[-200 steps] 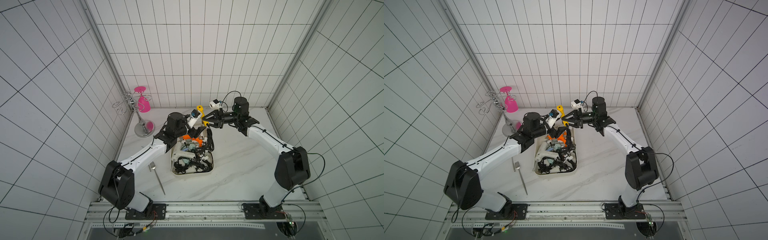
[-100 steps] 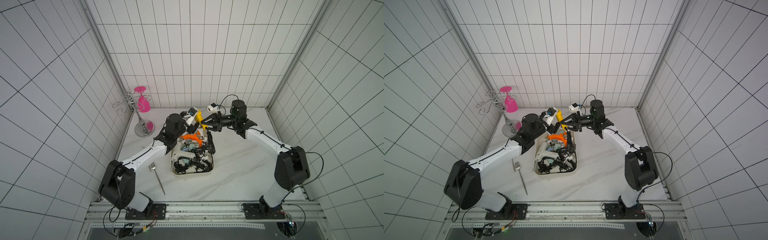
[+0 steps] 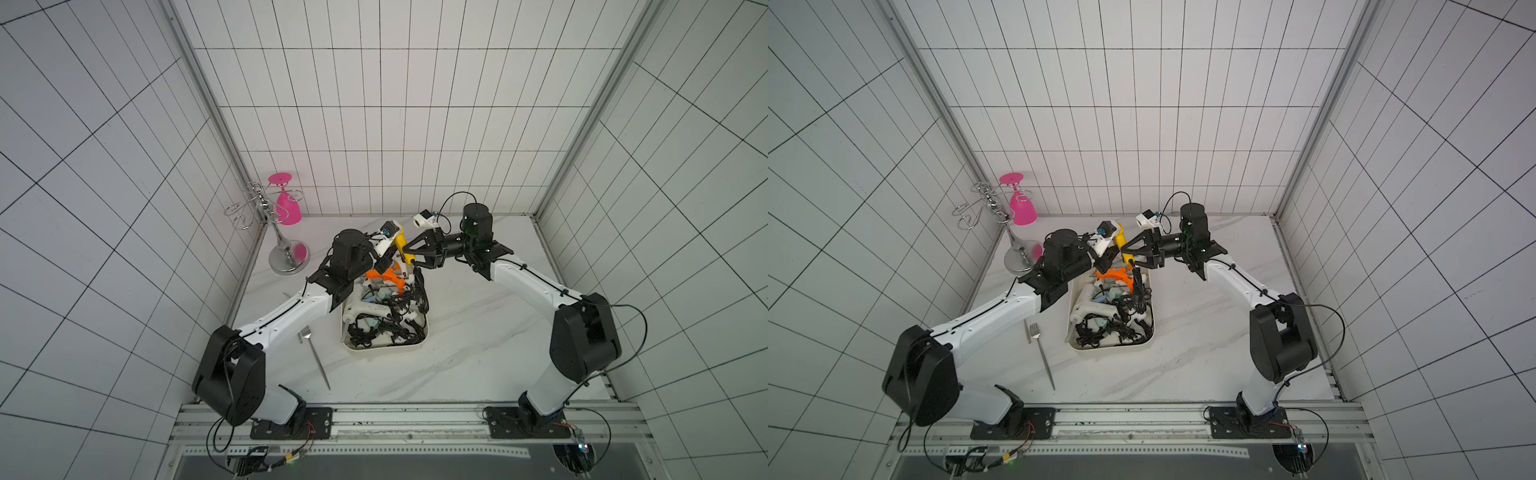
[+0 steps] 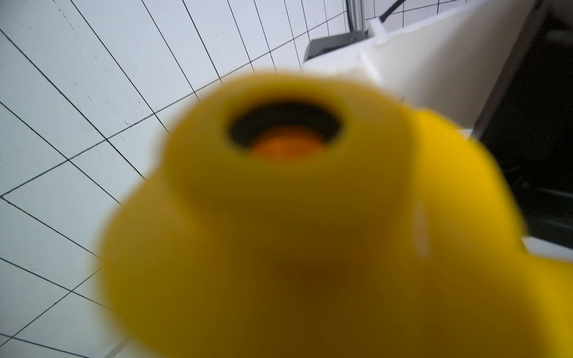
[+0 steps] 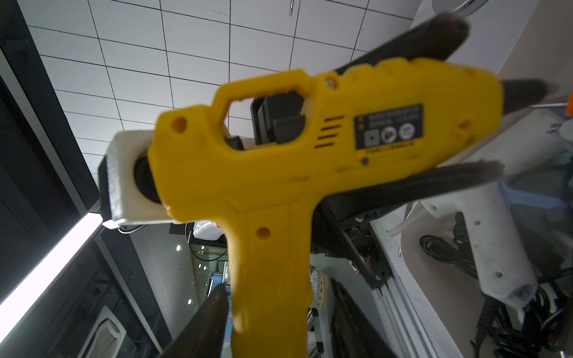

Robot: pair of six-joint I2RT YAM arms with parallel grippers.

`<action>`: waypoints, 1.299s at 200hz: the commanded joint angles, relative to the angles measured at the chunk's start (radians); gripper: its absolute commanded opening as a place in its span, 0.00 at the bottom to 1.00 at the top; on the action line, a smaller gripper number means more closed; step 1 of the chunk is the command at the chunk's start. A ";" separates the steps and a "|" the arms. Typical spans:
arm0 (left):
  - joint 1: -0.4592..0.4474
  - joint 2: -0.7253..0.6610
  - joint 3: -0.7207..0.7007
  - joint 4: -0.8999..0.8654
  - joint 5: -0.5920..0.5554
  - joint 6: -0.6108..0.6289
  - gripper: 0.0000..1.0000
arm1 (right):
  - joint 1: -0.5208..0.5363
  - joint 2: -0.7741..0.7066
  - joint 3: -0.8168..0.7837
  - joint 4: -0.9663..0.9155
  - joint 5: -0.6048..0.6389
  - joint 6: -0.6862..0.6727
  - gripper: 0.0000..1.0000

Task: Put the hot melt glue gun into the storage box
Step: Adjust the storage box at the center of the board, then place the hot melt adhesive gun in the storage box.

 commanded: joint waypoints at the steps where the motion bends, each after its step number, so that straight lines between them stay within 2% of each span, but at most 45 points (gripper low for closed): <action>1: -0.022 -0.086 0.022 -0.206 -0.061 -0.023 0.11 | -0.063 -0.064 -0.042 -0.062 -0.004 -0.106 0.70; 8: -0.032 -0.103 0.026 -0.271 -0.098 -0.031 0.10 | -0.100 -0.079 -0.048 -0.146 0.021 -0.171 0.79; 23: -0.057 -0.126 0.020 -0.394 -0.186 -0.051 0.10 | -0.179 -0.106 -0.037 -0.396 0.103 -0.379 0.91; 44: -0.081 -0.131 0.000 -0.518 -0.276 -0.104 0.09 | -0.257 -0.125 -0.015 -0.630 0.236 -0.588 0.91; 61: -0.081 -0.110 -0.020 -0.580 -0.325 -0.155 0.07 | -0.267 -0.136 0.020 -0.801 0.391 -0.742 0.90; 80: -0.083 -0.062 -0.006 -0.661 -0.375 -0.211 0.07 | -0.253 -0.144 0.044 -0.892 0.537 -0.824 0.82; 119: -0.085 0.099 0.079 -0.832 -0.440 -0.279 0.07 | -0.171 -0.203 -0.021 -0.838 0.709 -0.876 0.72; 138: -0.085 0.165 0.106 -0.867 -0.451 -0.300 0.07 | -0.133 -0.212 -0.072 -0.765 0.738 -0.840 0.62; 143: -0.085 0.180 0.112 -0.878 -0.453 -0.307 0.06 | -0.122 -0.211 -0.085 -0.746 0.740 -0.825 0.55; 167: -0.085 0.240 0.139 -0.961 -0.489 -0.351 0.08 | -0.043 -0.202 -0.131 -0.642 0.751 -0.785 0.38; 203: -0.093 0.254 0.138 -1.025 -0.478 -0.401 0.12 | 0.093 -0.181 -0.191 -0.507 0.826 -0.813 0.31; 214: -0.097 0.240 0.133 -1.033 -0.473 -0.416 0.17 | 0.114 -0.160 -0.197 -0.484 0.849 -0.824 0.26; 248: -0.099 0.226 0.101 -1.067 -0.465 -0.450 0.27 | 0.198 -0.064 -0.150 -0.572 0.940 -0.910 0.21; 260: -0.097 0.235 0.095 -1.084 -0.485 -0.466 0.31 | 0.228 -0.030 -0.136 -0.599 0.976 -0.921 0.16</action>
